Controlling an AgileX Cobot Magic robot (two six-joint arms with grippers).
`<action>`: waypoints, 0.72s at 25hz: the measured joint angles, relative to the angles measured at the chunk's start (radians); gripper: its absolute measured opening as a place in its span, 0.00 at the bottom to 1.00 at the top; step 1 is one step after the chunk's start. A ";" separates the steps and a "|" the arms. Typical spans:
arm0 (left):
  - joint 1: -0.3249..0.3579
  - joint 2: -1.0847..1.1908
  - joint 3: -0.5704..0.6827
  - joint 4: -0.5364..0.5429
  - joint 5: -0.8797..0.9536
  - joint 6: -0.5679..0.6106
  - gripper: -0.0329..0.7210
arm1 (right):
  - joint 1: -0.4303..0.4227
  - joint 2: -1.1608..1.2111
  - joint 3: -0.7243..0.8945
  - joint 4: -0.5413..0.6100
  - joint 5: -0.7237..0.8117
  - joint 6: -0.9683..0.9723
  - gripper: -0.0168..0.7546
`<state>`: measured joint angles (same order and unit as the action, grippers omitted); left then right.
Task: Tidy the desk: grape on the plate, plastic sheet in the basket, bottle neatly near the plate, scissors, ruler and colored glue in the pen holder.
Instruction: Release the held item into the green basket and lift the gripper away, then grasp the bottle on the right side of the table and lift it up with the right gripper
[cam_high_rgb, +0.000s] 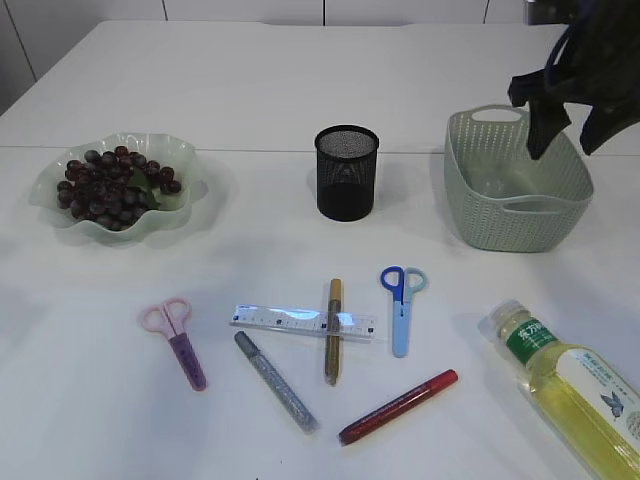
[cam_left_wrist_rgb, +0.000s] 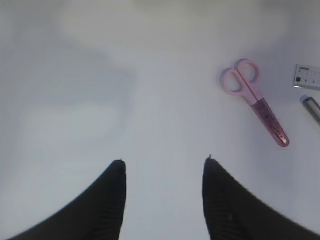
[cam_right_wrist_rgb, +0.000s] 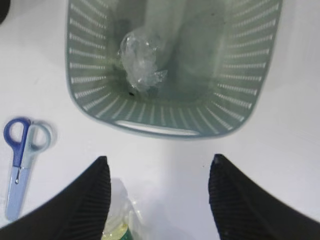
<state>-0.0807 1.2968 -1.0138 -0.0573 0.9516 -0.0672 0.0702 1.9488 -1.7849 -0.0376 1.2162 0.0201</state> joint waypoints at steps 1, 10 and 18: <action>0.000 0.000 0.000 0.000 -0.001 0.000 0.52 | 0.000 -0.017 0.010 0.000 0.005 -0.012 0.66; 0.000 0.002 0.000 -0.002 -0.023 0.000 0.52 | 0.000 -0.231 0.259 0.030 0.007 -0.088 0.66; 0.000 0.003 0.000 -0.014 -0.023 0.000 0.52 | 0.002 -0.440 0.577 0.077 0.007 -0.160 0.66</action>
<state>-0.0807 1.3003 -1.0138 -0.0713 0.9286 -0.0672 0.0720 1.5086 -1.2078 0.0395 1.2227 -0.1396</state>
